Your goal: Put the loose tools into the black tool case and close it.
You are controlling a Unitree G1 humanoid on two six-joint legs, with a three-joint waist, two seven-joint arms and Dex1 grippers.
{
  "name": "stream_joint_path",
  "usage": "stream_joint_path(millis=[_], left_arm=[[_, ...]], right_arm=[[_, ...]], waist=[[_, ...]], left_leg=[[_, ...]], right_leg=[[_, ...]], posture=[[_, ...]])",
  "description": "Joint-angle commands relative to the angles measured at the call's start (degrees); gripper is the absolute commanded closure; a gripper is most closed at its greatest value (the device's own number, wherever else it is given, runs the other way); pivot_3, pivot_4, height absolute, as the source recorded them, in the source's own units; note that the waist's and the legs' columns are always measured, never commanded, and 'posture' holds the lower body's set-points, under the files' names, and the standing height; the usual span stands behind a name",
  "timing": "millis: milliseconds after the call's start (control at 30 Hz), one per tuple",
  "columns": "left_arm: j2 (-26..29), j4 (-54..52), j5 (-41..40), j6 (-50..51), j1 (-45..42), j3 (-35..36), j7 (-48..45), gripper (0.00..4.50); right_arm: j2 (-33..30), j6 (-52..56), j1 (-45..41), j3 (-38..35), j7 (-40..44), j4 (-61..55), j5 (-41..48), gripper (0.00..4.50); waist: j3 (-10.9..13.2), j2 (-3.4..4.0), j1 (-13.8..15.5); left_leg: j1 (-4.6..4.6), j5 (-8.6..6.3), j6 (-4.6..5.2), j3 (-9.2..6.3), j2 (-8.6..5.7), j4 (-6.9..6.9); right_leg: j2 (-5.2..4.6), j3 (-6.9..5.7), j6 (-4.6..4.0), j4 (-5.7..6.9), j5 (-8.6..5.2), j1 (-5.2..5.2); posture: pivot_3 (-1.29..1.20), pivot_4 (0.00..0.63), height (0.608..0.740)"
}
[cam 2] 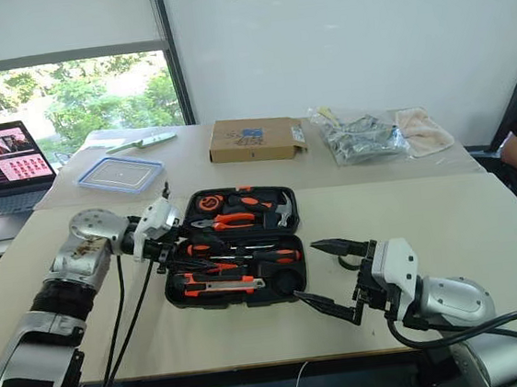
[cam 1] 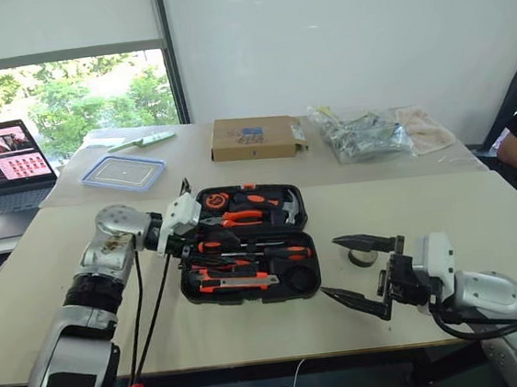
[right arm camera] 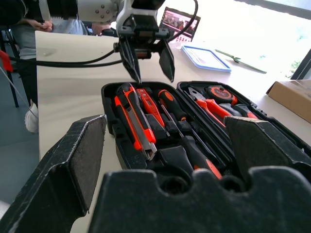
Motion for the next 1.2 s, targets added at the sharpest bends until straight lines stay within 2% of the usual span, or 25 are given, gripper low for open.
stream_joint_path(millis=[33,100,133,167,233,267,467,733,867,1133,1200], left_arm=[[1.09,-1.24,0.52,-3.77,1.91,0.47,-0.13,2.22],[0.36,-0.53,2.6,-5.94,3.67,-0.23,0.61,2.67],[0.03,-0.23,3.23,-6.31,4.07,-0.31,0.78,3.2],[-0.41,0.06,3.87,-6.63,4.4,-0.31,1.54,3.45],[-0.96,0.25,4.48,-6.38,4.69,-0.18,2.01,4.24],[-1.21,0.23,4.88,-6.72,4.93,-0.3,2.08,4.46],[-2.59,1.22,8.85,-8.08,5.2,-1.28,5.21,4.46],[-3.42,0.47,9.93,-8.42,6.31,-1.87,5.45,4.46],[-2.78,0.62,14.67,-12.4,7.44,-4.01,8.7,4.46],[-1.82,-9.07,19.78,-12.33,13.77,-6.2,15.27,4.46],[-2.44,-10.63,19.56,-11.2,14.43,-4.73,18.72,4.46]], right_arm=[[0.45,-0.27,-1.0,0.22,0.04,-0.42,0.21,0.0],[0.53,-0.31,-1.05,0.39,-0.01,-0.4,0.21,0.0],[0.54,-0.29,-1.17,0.48,-0.07,-0.35,0.22,0.0],[0.53,-0.3,-1.17,0.51,-0.12,-0.34,0.25,0.0],[0.49,-0.34,-1.1,0.49,-0.17,-0.34,0.29,0.0],[0.48,-0.33,-1.05,0.49,-0.23,-0.39,0.29,0.0],[0.54,-0.22,-0.65,0.6,-0.56,-0.77,0.32,0.0],[0.43,-0.24,-0.31,0.5,-0.89,-0.96,0.36,0.0],[0.65,-0.43,-0.15,0.67,-1.22,-1.03,0.15,0.0],[1.33,-0.71,0.04,0.79,-1.78,-1.13,-0.4,0.0],[1.44,-0.73,0.18,0.7,-1.74,-1.21,-0.48,0.0]], waist=[[0.0,0.0,-0.01],[0.0,0.01,-0.03],[0.0,0.01,0.0],[0.0,0.0,0.06],[0.0,0.0,0.16],[0.0,0.0,0.18],[0.0,0.0,0.06],[0.0,0.01,0.07],[-0.01,0.01,0.03],[-0.04,0.06,0.11],[-0.05,0.08,0.08]], left_leg=[[0.0,0.0,0.0,0.0,0.0,0.0],[0.02,0.0,0.0,0.01,0.0,-0.01],[0.02,0.0,0.0,0.01,0.0,-0.01],[0.02,0.0,0.0,0.01,0.0,-0.01],[-0.02,0.0,0.0,0.0,-0.01,0.03],[-0.03,0.0,0.0,0.0,-0.01,0.04],[-0.02,0.0,0.0,0.01,-0.01,0.03],[-0.02,0.0,0.01,0.01,-0.01,0.04],[-0.01,0.0,0.01,0.01,-0.01,0.03],[0.21,-0.01,0.02,0.01,0.01,0.01],[0.32,-0.02,0.04,0.01,0.01,-0.02]], right_leg=[[0.0,0.0,0.0,-0.01,0.0,0.0],[0.0,0.01,0.01,-0.01,0.0,0.01],[0.0,0.01,0.0,-0.01,0.0,0.01],[0.0,0.01,0.0,-0.01,0.0,0.01],[0.0,-0.02,0.01,-0.01,0.01,0.01],[-0.01,-0.02,0.03,-0.01,0.02,0.01],[0.0,-0.01,0.04,-0.01,0.03,0.02],[-0.01,-0.01,0.04,-0.01,0.03,0.02],[-0.01,0.0,0.04,-0.01,0.03,0.02],[-0.03,0.01,0.04,-0.01,0.03,0.22],[-0.03,0.02,0.04,-0.03,0.03,0.31]], posture=[[0.0,0.15,0.74],[0.0,0.15,0.74],[0.0,0.15,0.74],[0.0,0.15,0.74],[0.0,0.15,0.74],[0.0,0.15,0.74],[0.0,0.15,0.74],[0.0,0.15,0.74],[0.0,0.15,0.74],[0.0,0.15,0.74],[0.0,0.15,0.74]])
